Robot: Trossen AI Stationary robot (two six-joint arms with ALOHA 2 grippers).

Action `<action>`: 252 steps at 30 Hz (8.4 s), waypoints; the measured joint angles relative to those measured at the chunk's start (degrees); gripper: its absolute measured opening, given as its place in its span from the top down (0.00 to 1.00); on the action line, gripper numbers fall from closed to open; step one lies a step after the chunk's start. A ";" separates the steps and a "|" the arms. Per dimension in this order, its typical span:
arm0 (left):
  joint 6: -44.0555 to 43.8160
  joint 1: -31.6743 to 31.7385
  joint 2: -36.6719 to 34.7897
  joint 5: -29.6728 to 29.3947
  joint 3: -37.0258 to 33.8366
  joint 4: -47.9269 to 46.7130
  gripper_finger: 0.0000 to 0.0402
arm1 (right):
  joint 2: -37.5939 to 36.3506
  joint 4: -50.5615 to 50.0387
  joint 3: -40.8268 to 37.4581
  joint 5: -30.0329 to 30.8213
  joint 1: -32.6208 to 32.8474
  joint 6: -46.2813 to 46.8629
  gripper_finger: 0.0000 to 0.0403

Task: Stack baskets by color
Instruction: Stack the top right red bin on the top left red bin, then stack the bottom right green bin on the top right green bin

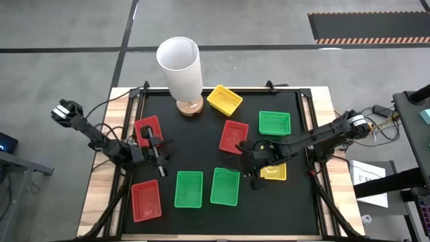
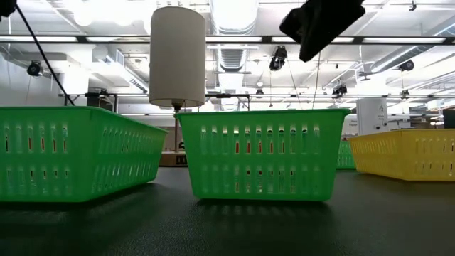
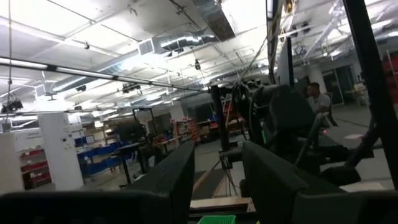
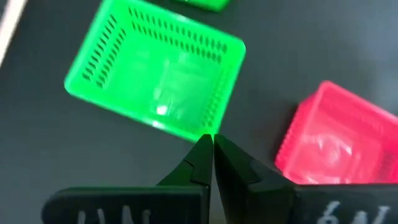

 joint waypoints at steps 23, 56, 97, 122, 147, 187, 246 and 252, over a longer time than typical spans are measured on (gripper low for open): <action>-36.24 14.78 25.37 30.23 38.05 -78.88 0.70 | -27.45 51.22 -39.82 13.12 1.13 -10.24 0.98; -18.73 31.52 52.42 39.21 55.87 -81.25 0.44 | -42.65 50.74 -48.48 12.51 1.76 -8.24 0.98; -16.00 35.15 59.63 42.23 55.54 -74.51 0.99 | -42.63 50.61 -48.70 12.52 1.76 -8.08 0.98; -34.66 18.29 30.46 16.55 45.00 -99.61 1.00 | -42.19 50.59 -49.17 12.53 1.73 -7.44 0.98; -71.71 13.79 -6.01 8.77 20.24 -133.69 1.00 | -41.54 51.12 -49.31 12.53 1.73 -7.20 0.98; -72.43 14.01 6.25 9.32 16.76 -133.14 0.77 | -41.45 51.49 -49.31 12.51 1.73 -7.83 0.98; -18.97 9.38 16.16 -5.22 22.89 -66.58 0.77 | -10.59 15.90 -15.08 4.01 2.11 -14.01 0.77; -17.82 9.38 16.16 -5.29 22.86 -66.56 0.77 | -0.01 8.24 -5.21 0.71 2.41 -21.18 0.70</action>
